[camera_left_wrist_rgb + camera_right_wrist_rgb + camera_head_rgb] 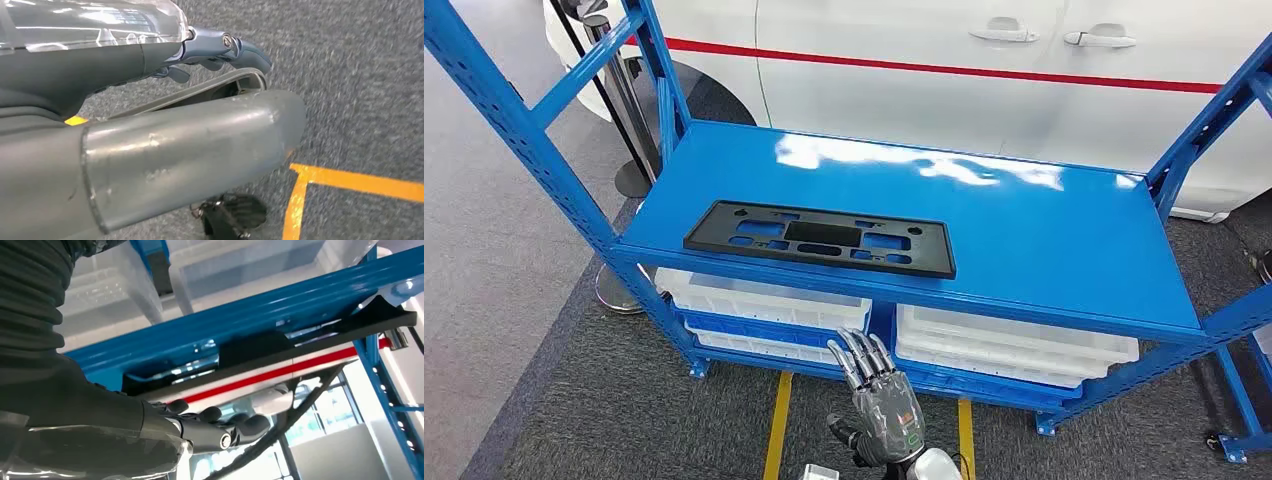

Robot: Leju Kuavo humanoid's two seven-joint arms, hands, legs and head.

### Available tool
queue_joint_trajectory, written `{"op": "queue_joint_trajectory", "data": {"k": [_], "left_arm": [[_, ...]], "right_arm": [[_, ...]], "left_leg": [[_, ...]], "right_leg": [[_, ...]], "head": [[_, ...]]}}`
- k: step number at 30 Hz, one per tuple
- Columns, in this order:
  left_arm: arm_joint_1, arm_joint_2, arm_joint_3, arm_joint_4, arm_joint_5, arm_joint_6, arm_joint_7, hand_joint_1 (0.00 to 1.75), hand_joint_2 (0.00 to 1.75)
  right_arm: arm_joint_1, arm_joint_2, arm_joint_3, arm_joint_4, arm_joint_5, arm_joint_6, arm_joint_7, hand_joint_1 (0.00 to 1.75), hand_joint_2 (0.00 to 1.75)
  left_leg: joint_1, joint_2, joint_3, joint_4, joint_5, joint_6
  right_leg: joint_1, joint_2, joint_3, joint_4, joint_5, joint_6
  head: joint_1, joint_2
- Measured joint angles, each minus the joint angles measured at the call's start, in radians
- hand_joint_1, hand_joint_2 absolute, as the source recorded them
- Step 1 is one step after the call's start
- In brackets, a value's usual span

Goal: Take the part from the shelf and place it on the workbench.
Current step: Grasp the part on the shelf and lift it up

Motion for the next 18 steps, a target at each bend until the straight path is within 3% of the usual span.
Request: {"op": "queue_joint_trajectory", "data": {"k": [2, 3, 6, 7, 8, 10, 12, 13, 16, 17, 18], "left_arm": [[0.001, 0.0, 0.002, 0.0, -0.003, 0.002, 0.0, 0.0, 0.0], [0.001, 0.0, 0.005, 0.0, -0.006, 0.004, 0.0, 0.0, 0.0], [0.002, -0.003, 0.009, 0.002, -0.011, 0.009, 0.0, 0.0, 0.0], [0.0, -0.004, 0.01, 0.003, -0.013, 0.01, 0.0, 0.0, 0.0], [-0.002, -0.005, 0.01, 0.004, -0.014, 0.011, 0.001, 0.0, 0.0], [-0.007, -0.003, 0.011, 0.004, -0.019, 0.012, 0.001, 0.0, 0.0], [-0.008, -0.003, 0.012, 0.004, -0.026, 0.011, 0.0, 0.0, 0.0], [-0.009, -0.003, 0.013, 0.004, -0.029, 0.011, -0.001, 0.0, 0.0], [-0.009, -0.002, 0.016, 0.004, -0.035, 0.011, -0.005, 0.0, 0.0], [-0.008, -0.001, 0.017, 0.004, -0.036, 0.011, -0.006, 0.0, 0.0], [-0.006, 0.0, 0.018, 0.004, -0.037, 0.011, -0.006, 0.0, 0.0]], "right_arm": [[0.0, 0.0, 0.0, 0.004, -0.005, 0.0, 0.0, 0.0, 1.75], [0.0, 0.0, 0.0, 0.007, -0.009, 0.0, -0.001, 0.0, 1.75], [0.001, -0.001, 0.001, 0.014, -0.012, 0.0, 0.001, 0.0, 1.75], [0.0, -0.001, 0.002, 0.015, -0.013, -0.001, 0.002, 0.0, 1.75], [0.0, -0.001, 0.003, 0.017, -0.016, -0.001, 0.003, 0.0, 1.75], [-0.002, 0.0, 0.006, 0.017, -0.027, -0.002, 0.005, 0.0, 1.75], [-0.004, 0.0, 0.011, 0.017, -0.036, -0.003, 0.008, 0.0, 1.75], [-0.005, 0.0, 0.013, 0.016, -0.038, -0.003, 0.01, 0.0, 1.75], [-0.007, 0.0, 0.016, 0.016, -0.041, -0.003, 0.012, 0.0, 1.75], [-0.007, 0.0, 0.016, 0.016, -0.041, -0.003, 0.012, 0.0, 1.75], [-0.007, 0.0, 0.016, 0.016, -0.041, -0.003, 0.012, 0.0, 1.75]], "left_leg": [[-0.003, -0.002, 0.012, 0.0, -0.009, 0.0], [-0.007, -0.003, 0.025, 0.0, -0.019, -0.001], [-0.014, -0.007, 0.064, 0.0, -0.055, -0.003], [-0.013, -0.008, 0.07, -0.002, -0.066, -0.008], [-0.012, -0.009, 0.078, -0.002, -0.072, -0.013], [-0.011, -0.009, 0.088, 0.007, -0.068, -0.023], [-0.011, -0.006, 0.068, 0.068, -0.056, -0.034], [-0.008, -0.004, 0.038, 0.119, -0.066, -0.04], [0.004, -0.001, -0.08, 0.257, -0.143, -0.062], [0.009, 0.0, -0.102, 0.259, -0.145, -0.067], [0.013, 0.0, -0.109, 0.232, -0.119, -0.071]], "right_leg": [[0.003, 0.0, -0.009, -0.015, 0.01, -0.006], [0.007, 0.001, -0.012, -0.045, 0.03, -0.013], [0.025, 0.011, 0.02, -0.207, 0.165, -0.049], [0.031, 0.014, 0.027, -0.235, 0.197, -0.058], [0.035, 0.017, 0.032, -0.247, 0.21, -0.064], [0.034, 0.016, 0.055, -0.262, 0.199, -0.072], [0.026, 0.014, 0.089, -0.285, 0.191, -0.081], [0.022, 0.013, 0.103, -0.293, 0.188, -0.083], [0.014, 0.012, 0.128, -0.299, 0.167, -0.081], [0.012, 0.013, 0.136, -0.298, 0.159, -0.077], [0.009, 0.014, 0.146, -0.297, 0.151, -0.073]], "head": [[0.0, 0.0], [0.0, 0.0], [-0.001, 0.0], [-0.002, 0.0], [-0.004, 0.0], [-0.004, 0.0], [-0.005, 0.0], [-0.005, 0.0], [-0.006, 0.0], [-0.006, 0.0], [-0.006, 0.0]]}}
